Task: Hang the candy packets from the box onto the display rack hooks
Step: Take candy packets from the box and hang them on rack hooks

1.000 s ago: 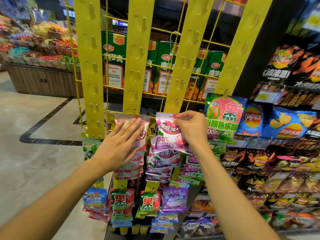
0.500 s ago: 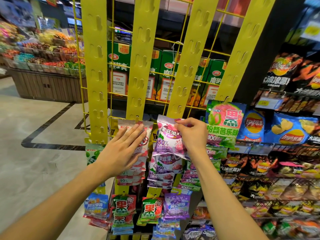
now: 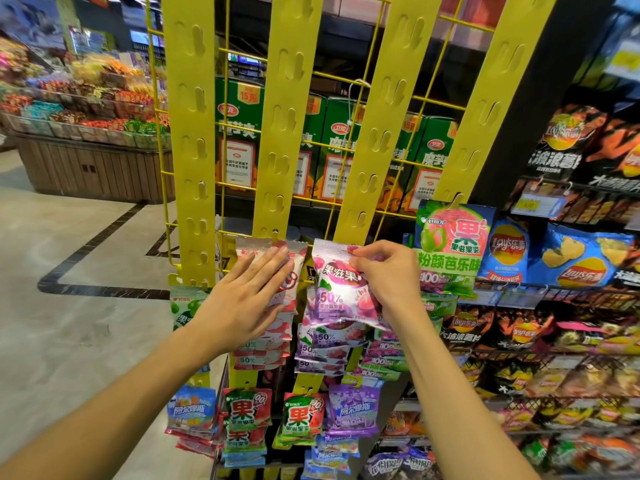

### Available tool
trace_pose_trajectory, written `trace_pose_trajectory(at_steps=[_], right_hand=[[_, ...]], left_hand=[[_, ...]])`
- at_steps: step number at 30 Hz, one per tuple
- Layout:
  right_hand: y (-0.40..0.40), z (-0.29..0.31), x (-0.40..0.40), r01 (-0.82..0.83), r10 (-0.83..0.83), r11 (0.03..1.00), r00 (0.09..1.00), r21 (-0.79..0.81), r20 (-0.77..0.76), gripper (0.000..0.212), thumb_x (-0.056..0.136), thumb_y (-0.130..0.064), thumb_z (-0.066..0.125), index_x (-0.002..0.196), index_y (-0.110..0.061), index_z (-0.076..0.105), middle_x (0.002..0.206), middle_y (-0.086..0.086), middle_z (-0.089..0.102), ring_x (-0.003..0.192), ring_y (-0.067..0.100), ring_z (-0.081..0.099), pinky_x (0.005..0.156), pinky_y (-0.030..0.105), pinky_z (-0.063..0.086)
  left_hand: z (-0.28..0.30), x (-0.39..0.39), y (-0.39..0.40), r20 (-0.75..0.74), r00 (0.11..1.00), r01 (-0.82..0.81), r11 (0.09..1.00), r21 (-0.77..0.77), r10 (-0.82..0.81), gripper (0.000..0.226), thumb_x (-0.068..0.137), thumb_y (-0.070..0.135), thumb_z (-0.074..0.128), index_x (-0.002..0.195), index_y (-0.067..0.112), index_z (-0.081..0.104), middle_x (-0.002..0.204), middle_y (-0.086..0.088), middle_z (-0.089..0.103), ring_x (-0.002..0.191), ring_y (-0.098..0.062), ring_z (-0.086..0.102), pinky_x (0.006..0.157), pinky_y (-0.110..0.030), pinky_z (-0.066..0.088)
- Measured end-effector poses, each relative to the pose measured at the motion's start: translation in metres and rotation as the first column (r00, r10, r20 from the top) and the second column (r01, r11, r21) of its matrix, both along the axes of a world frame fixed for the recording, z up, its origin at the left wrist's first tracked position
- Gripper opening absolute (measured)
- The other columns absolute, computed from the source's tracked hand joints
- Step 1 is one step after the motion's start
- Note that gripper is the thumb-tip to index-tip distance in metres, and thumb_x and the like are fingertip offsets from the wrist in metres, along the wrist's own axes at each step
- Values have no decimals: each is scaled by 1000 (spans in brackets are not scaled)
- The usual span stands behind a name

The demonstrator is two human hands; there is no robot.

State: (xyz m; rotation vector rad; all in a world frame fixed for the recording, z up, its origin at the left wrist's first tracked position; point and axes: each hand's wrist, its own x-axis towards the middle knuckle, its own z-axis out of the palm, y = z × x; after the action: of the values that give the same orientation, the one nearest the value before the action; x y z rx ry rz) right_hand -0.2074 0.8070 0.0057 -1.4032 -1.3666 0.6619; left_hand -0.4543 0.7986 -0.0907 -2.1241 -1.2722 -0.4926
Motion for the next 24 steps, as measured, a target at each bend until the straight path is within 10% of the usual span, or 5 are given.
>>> trace_pose_trajectory(at_steps=[24], right_hand=[[13, 16, -1, -9, 9, 1000, 1000, -17, -11, 29, 83, -4, 78, 62, -19, 64, 63, -4, 60, 51, 8, 45, 52, 24, 35]], left_hand=[[-1, -1, 3, -13, 1000, 2, 1000, 1, -2, 72, 102, 51, 34, 161, 10, 26, 168, -13, 20, 157, -24, 10, 125, -46, 12]])
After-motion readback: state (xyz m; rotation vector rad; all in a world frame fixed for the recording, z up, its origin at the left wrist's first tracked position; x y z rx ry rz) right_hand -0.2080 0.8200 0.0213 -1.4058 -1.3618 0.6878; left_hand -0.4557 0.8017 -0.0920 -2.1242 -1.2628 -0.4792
